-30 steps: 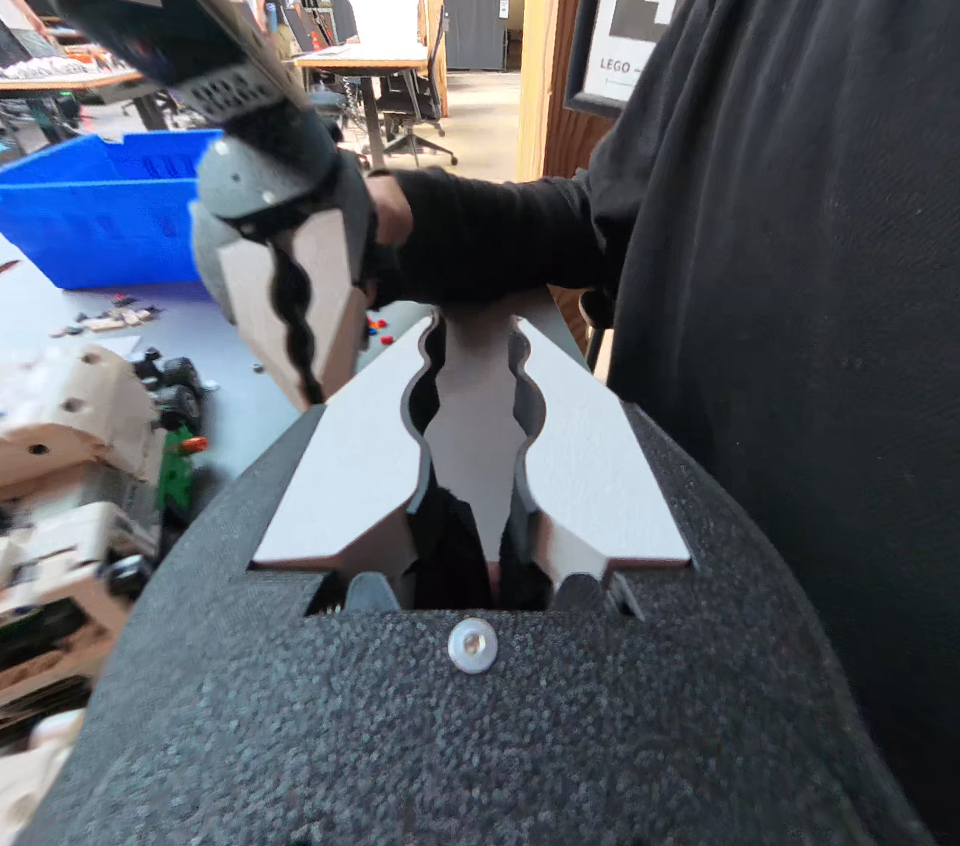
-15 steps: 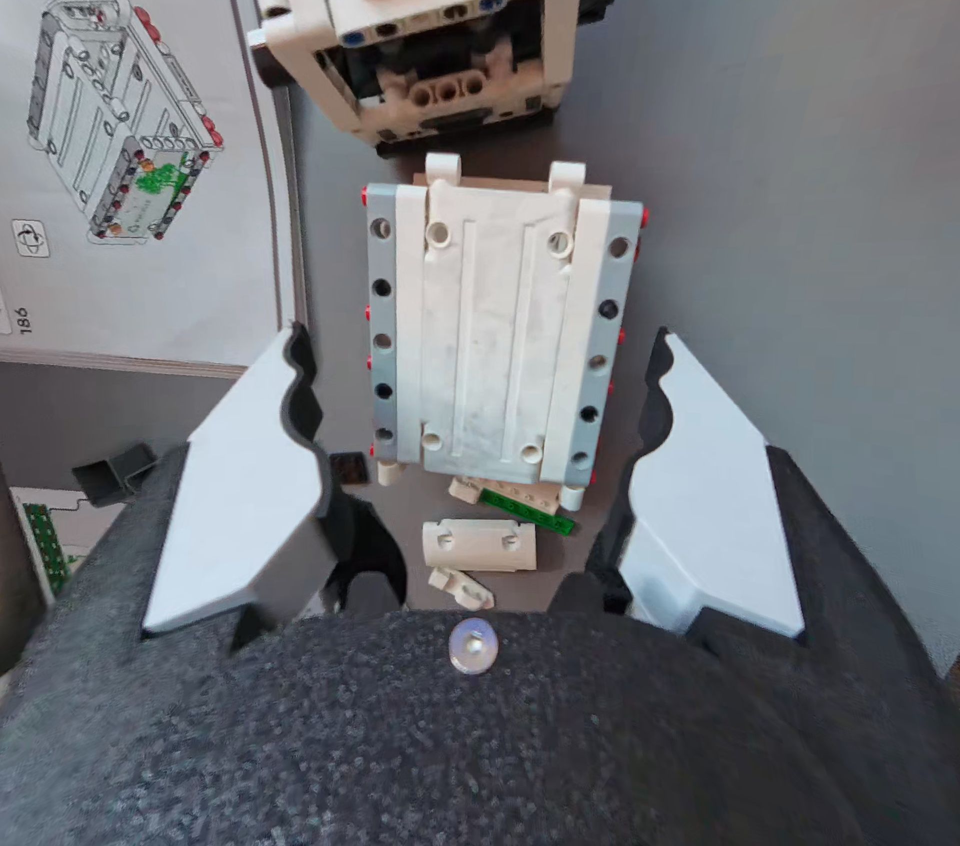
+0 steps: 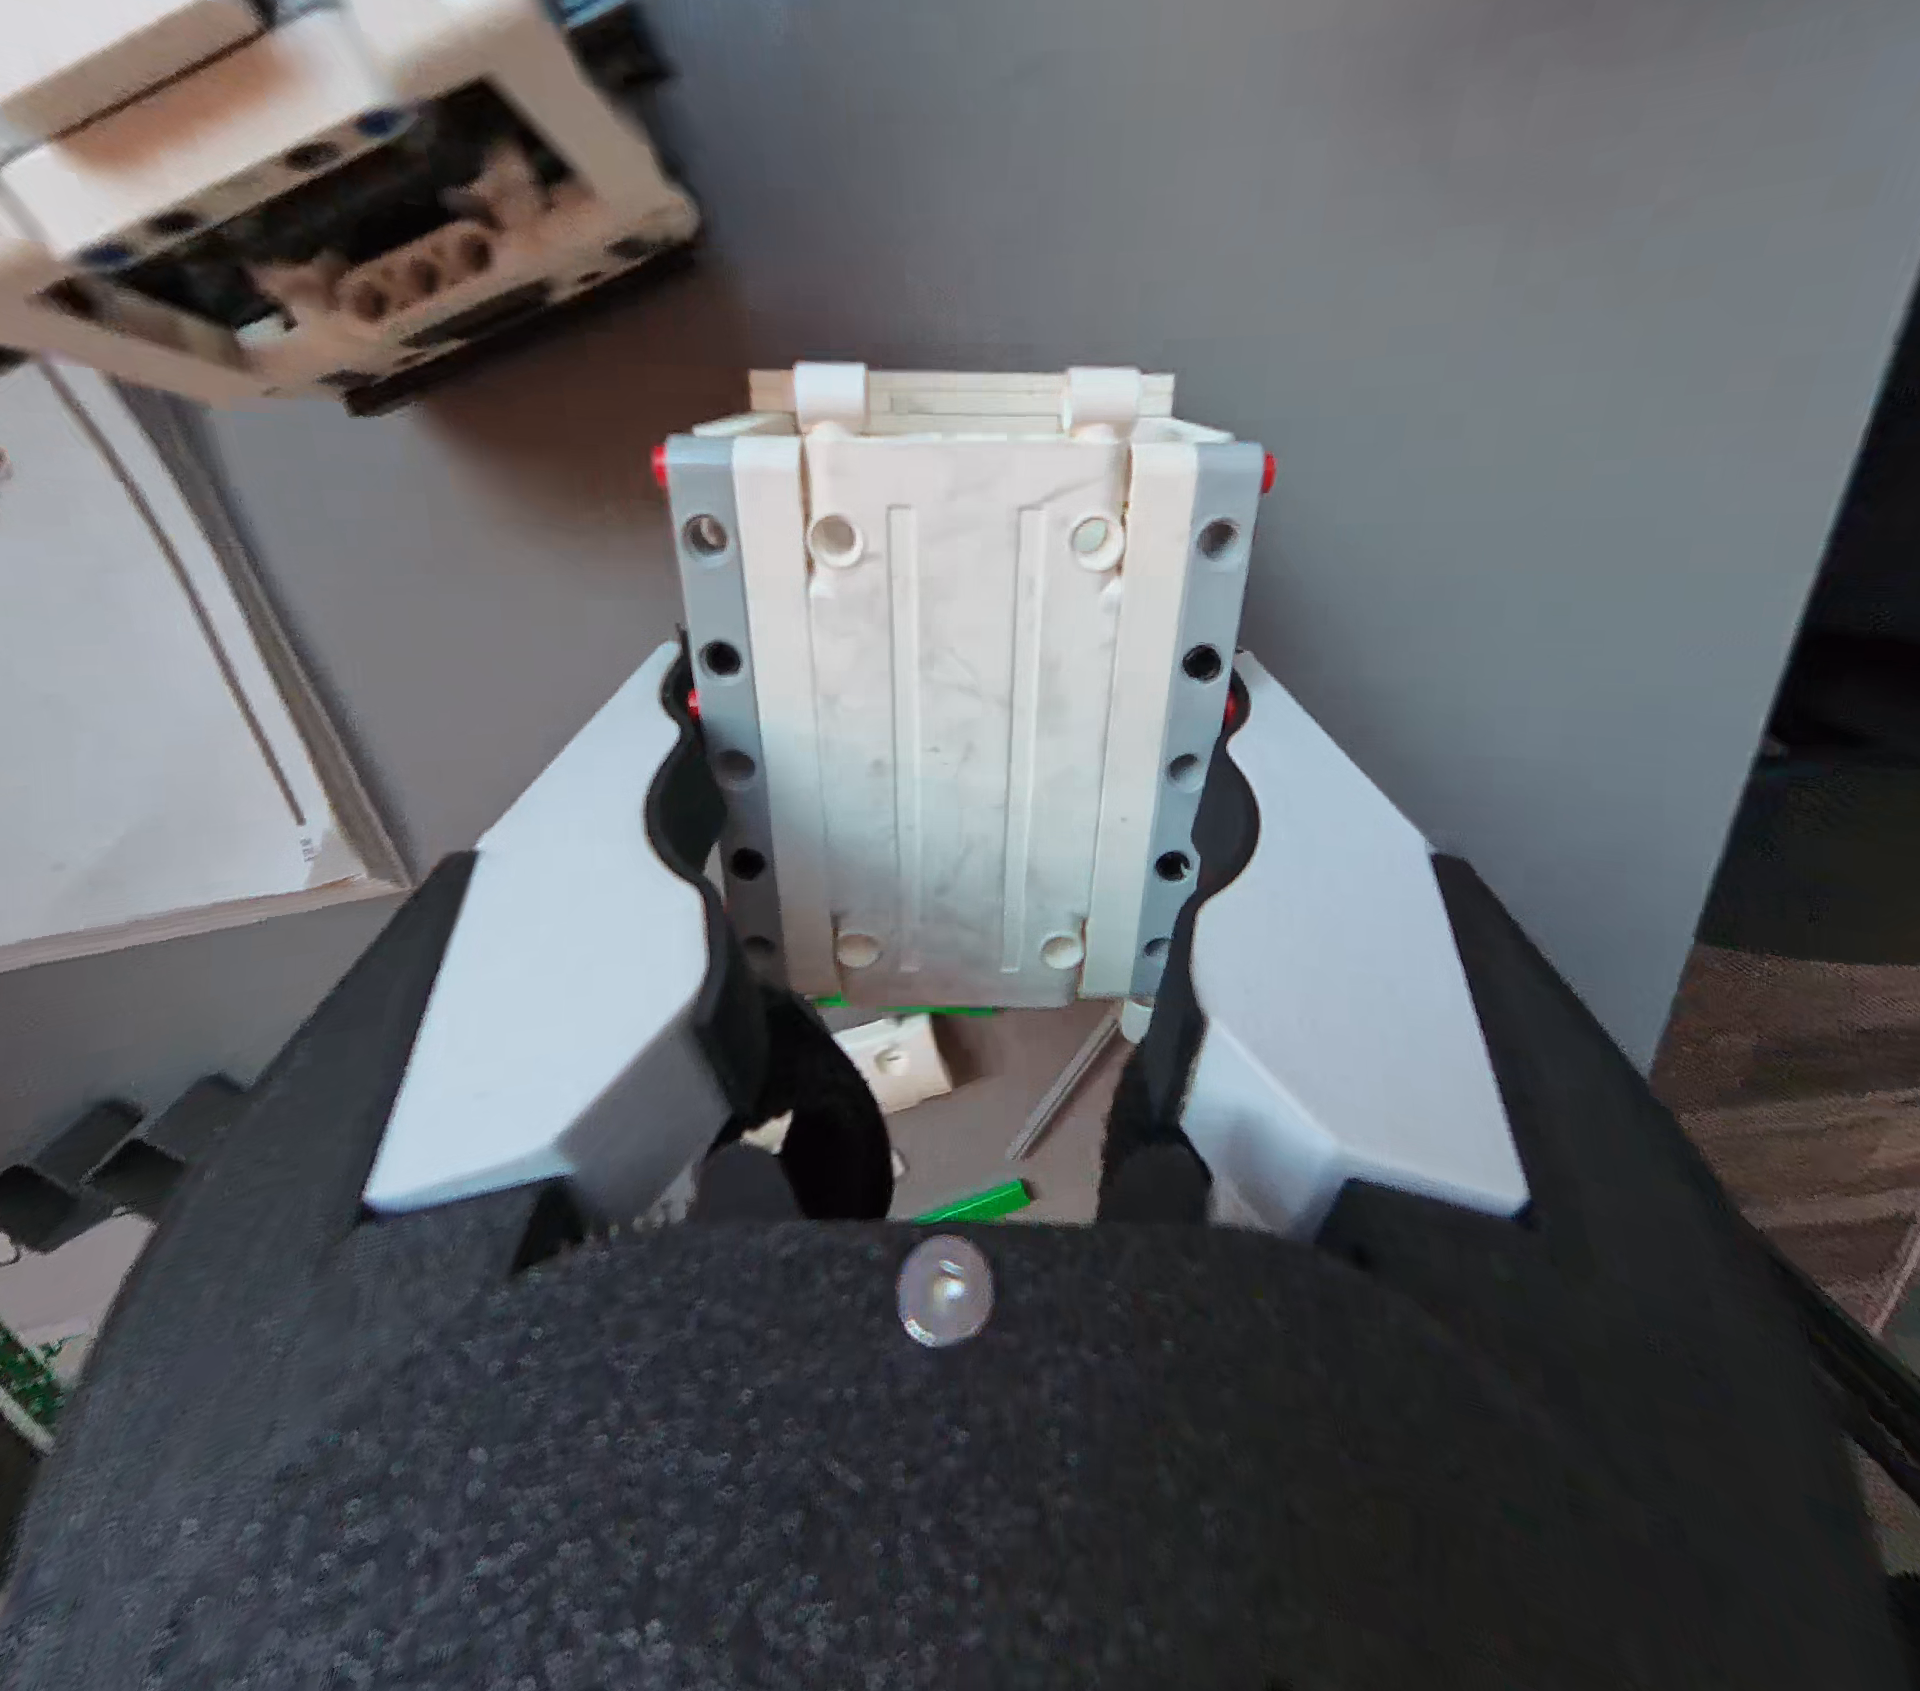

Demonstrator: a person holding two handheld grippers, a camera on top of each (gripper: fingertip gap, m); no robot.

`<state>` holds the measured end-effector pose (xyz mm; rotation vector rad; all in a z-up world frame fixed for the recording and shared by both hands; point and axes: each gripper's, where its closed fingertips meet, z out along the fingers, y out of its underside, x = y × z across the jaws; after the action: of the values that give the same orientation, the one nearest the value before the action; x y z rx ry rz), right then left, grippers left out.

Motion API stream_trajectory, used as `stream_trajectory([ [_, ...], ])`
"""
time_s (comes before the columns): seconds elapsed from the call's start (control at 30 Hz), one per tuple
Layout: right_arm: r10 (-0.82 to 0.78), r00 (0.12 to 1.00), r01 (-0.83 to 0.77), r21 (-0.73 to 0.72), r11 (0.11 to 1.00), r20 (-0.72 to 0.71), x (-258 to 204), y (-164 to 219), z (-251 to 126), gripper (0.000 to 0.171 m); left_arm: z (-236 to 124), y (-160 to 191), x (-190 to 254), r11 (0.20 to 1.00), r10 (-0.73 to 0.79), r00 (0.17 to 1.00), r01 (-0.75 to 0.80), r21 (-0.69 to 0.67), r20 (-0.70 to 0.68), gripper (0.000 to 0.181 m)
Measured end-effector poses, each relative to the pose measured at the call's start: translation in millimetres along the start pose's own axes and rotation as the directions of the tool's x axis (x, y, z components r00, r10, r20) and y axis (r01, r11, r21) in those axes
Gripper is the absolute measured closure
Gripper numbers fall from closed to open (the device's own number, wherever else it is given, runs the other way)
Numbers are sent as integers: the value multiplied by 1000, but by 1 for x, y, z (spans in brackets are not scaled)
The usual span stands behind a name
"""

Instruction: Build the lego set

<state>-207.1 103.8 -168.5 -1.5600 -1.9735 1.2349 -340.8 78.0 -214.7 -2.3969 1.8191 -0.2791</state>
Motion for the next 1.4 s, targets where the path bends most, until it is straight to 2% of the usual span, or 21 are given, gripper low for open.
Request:
stream_trajectory([
  [0.03, 5, 1000, -5, -10, 1000, 5, -1, 1, -2, 171, 0, -4, 11, 1000, 29, 1000, -29, 1, -12, 90],
  [0.2, 16, 999, -12, -140, 990, 29, -8, 22, 0, 171, 11, -28, 55, 982, 187, 982, -187, 5, -33, 91],
  [0.33, 22, 998, -12, -174, 985, 56, -13, 28, 8, 171, 22, -41, 63, 969, 246, 969, -246, -16, 8, 92],
  [0.57, 12, 997, 0, -164, 986, 72, -18, 25, 9, 171, 24, -55, 66, 978, 205, 979, -205, 43, 21, 89],
  [0.67, -9, 997, 20, -141, 990, 76, -22, 19, 7, 171, 11, -66, 69, 978, 157, 988, -157, 135, 6, 85],
  [0.73, -28, 997, 36, -113, 993, 67, -24, 13, 4, 171, -6, -80, 70, 963, 118, 993, -113, 245, -6, 82],
  [0.87, -70, 995, 71, -22, 997, 71, -32, -7, -4, 171, -40, -121, 67, 864, -24, 997, 60, 500, -77, 128],
  [0.9, -80, 994, 80, 4, 997, 75, -34, -12, -6, 171, -42, -128, 69, 844, -41, 993, 95, 528, -112, 133],
  [0.97, -93, 992, 88, 59, 994, 88, -38, -22, -11, 171, -37, -133, 74, 845, -46, 988, 117, 522, -148, 137],
  [1.03, -94, 990, 82, 117, 990, 102, -41, -30, -18, 171, -28, -132, 68, 862, -57, 994, 98, 498, -96, 148],
  [1.2, -121, 988, 93, 243, 966, 100, -44, -50, -33, 171, -38, -146, 60, 800, -89, 992, 123, 587, -87, 176],
  [1.27, -128, 988, 94, 331, 939, 81, -43, -63, -40, 171, -49, -154, 58, 739, -111, 987, 158, 655, -113, 176],
  [1.33, -138, 988, 88, 458, 885, 76, -45, -80, -51, 170, -66, -165, 55, 639, -129, 981, 193, 744, -144, 176],
  [1.4, -162, 984, 92, 578, 811, 70, -46, -95, -63, 154, -86, -171, 51, 525, -140, 976, 217, 823, -168, 176],
])
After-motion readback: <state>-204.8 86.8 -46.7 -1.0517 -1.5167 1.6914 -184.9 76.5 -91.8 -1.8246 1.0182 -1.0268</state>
